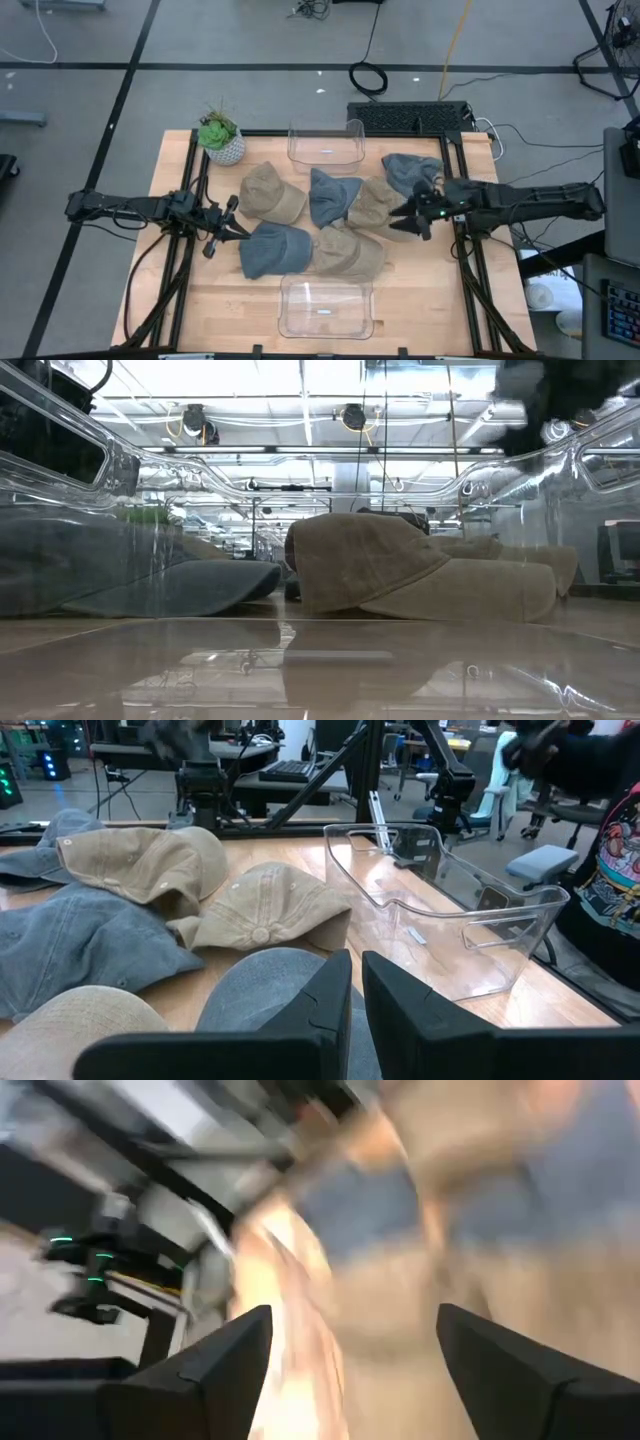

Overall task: Pick & Place hat
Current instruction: Put the top right brown cap into the top transparent bin

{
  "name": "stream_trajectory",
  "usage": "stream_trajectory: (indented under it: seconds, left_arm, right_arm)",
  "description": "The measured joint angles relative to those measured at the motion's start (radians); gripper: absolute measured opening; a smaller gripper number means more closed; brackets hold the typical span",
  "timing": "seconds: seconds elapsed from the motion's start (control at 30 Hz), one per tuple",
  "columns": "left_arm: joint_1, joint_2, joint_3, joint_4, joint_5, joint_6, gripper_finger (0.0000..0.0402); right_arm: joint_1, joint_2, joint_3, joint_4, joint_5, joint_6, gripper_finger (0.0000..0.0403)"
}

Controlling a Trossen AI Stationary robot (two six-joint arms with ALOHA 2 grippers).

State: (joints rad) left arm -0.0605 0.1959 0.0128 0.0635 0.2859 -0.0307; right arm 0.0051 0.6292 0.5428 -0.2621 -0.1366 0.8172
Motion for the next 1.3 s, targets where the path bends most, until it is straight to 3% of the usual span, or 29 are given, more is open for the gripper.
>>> stream_trajectory:
  seconds: [0.13, 0.27, 0.5, 0.67, 0.77, 1.0, 1.2, 1.3]
  left_arm:
    - [0.000, 0.000, 0.000, 0.000, 0.000, 0.000, 0.0037]
    - [0.000, 0.000, 0.000, 0.000, 0.000, 0.000, 0.0037]
    - [0.000, 0.000, 0.000, 0.000, 0.000, 0.000, 0.0037]
    - [0.000, 0.000, 0.000, 0.000, 0.000, 0.000, 0.0037]
    - [0.000, 0.000, 0.000, 0.000, 0.000, 0.000, 0.0037]
    - [0.000, 0.000, 0.000, 0.000, 0.000, 0.000, 0.0037]
    - [0.000, 0.000, 0.000, 0.000, 0.000, 0.000, 0.0037]
    - [0.000, 0.000, 0.000, 0.000, 0.000, 0.000, 0.0037]
  right_arm:
    - [0.016, -0.023, -0.017, -0.222, 0.002, 0.334, 0.0278]
    - [0.051, -0.055, -0.043, -0.306, 0.033, 0.565, 0.0271]
    - [0.101, -0.065, -0.046, -0.464, 0.118, 0.722, 0.0270]
    - [0.142, -0.041, -0.047, -0.539, 0.272, 0.775, 0.0270]
    - [0.158, -0.018, -0.061, -0.486, 0.341, 0.792, 0.0270]
    - [0.168, 0.039, -0.222, -0.191, 0.322, 0.829, 0.0270]
    - [0.187, 0.068, -0.374, 0.143, 0.442, 0.850, 0.0270]
    - [0.200, 0.067, -0.417, 0.219, 0.480, 0.850, 0.0270]
